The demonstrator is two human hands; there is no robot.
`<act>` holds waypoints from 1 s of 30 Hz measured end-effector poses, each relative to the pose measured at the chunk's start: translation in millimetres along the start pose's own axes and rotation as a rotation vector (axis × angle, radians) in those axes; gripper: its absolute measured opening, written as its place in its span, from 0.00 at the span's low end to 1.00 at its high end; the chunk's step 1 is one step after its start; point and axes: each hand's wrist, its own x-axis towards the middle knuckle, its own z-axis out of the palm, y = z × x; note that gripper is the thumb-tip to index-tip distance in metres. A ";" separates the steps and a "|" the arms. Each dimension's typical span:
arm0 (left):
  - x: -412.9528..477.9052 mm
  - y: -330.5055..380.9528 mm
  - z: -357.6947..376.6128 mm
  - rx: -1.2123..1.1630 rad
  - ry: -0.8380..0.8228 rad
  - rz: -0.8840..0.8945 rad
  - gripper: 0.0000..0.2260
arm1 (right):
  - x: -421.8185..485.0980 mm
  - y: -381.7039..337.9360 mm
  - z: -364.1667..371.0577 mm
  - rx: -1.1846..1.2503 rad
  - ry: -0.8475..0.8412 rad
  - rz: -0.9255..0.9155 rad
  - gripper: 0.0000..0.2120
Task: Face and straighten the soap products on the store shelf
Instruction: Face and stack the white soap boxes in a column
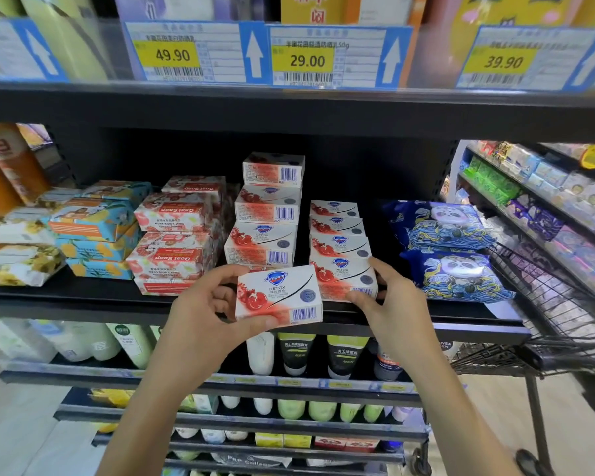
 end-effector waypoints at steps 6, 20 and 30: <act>1.5 4.3 6.8 -0.009 -0.034 0.014 0.33 | 8.8 -7.2 -0.6 -0.009 -0.007 0.012 0.23; 15.0 10.1 24.9 0.064 -0.084 0.091 0.35 | -8.2 -17.4 -22.2 0.141 -0.231 -0.177 0.44; 17.1 0.2 35.7 0.118 -0.050 0.171 0.31 | 4.7 -25.0 -41.3 0.183 -0.135 -0.104 0.30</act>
